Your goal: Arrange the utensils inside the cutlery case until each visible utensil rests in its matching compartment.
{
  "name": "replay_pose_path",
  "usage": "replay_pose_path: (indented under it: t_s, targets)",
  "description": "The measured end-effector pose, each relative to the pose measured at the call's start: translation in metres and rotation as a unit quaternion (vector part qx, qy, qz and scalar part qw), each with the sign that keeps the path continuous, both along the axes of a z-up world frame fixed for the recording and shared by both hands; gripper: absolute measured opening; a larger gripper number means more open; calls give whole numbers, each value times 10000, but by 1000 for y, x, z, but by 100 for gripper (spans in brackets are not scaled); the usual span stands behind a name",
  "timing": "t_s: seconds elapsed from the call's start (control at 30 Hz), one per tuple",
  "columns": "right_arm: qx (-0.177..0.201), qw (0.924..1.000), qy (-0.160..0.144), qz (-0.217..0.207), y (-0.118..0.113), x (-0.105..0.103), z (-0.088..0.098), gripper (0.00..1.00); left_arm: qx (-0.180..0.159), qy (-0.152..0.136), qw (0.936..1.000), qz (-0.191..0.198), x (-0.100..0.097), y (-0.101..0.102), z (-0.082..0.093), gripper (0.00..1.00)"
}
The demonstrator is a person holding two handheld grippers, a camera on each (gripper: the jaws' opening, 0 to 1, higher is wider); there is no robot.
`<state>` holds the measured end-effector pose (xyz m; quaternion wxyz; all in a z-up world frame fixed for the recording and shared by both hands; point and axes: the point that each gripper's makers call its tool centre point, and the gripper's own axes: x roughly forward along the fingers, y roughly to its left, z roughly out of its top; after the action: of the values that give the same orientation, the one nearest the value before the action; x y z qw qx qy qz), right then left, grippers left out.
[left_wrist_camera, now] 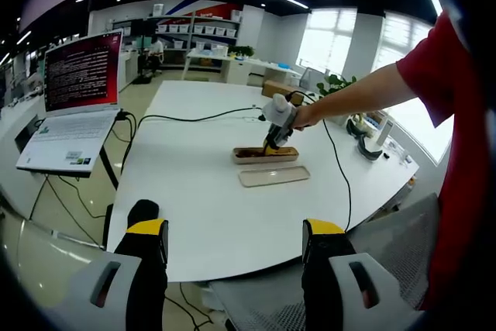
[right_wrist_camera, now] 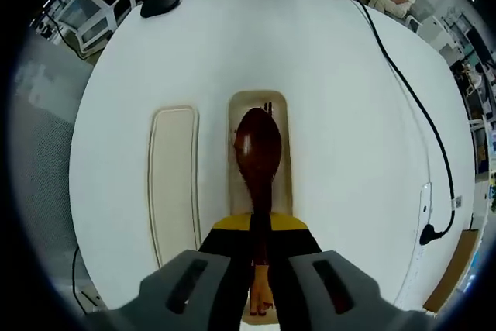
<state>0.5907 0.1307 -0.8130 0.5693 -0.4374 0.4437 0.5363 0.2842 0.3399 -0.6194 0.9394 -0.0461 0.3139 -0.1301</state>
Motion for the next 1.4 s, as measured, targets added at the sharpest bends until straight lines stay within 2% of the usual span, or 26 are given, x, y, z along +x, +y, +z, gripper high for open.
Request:
replay_pose_path:
  t_s: [0.17, 0.37, 0.6, 0.7, 0.77, 0.87, 0.93, 0.97, 1.1, 1.17, 1.2, 1.27, 1.4]
  targets:
    - [129, 9999, -98, -51, -2, 12, 6, 6, 8, -48, 10000, 74, -3, 6, 4, 72]
    - [307, 9986, -189, -381, -9, 13, 20, 9, 55, -136, 9999, 11, -4, 4, 11, 72]
    - [380, 9951, -404, -813, -36, 6, 41, 10, 23, -315, 9994, -128, -4, -2, 24, 72]
    - [367, 9933, -611, -906, -48, 1, 59, 11, 52, -370, 9991, -196, -5, -4, 28, 72]
    - [493, 9914, -573, -1071, -54, -1, 68, 13, 36, -386, 9990, -234, -6, -6, 29, 72]
    - [595, 9899, -551, -1162, -61, -10, 78, 21, 128, -365, 9985, -376, -7, -12, 28, 71]
    - [619, 9889, -655, -1180, -69, -13, 84, 23, 134, -326, 9985, -418, -7, -15, 27, 70]
    - [649, 9879, -707, -1218, -70, -24, 91, 23, 91, -346, 9984, -441, -7, -18, 27, 70]
    - [791, 9824, -843, -1469, -80, -40, 105, 23, 118, -364, 9964, -754, -8, -32, 28, 69]
    - [911, 9780, -926, -1631, -86, -48, 113, 22, 83, -390, 9959, -814, -6, -35, 31, 70]
    - [959, 9742, -1064, -1747, -90, -49, 118, 22, 77, -404, 9957, -834, -5, -35, 32, 70]
    - [996, 9719, -1222, -1747, -97, -55, 126, 21, 84, -468, 9946, -921, -2, -37, 36, 70]
    - [1168, 9668, -1313, -1857, -107, -68, 140, 21, 231, -494, 9914, -1186, 3, -43, 37, 68]
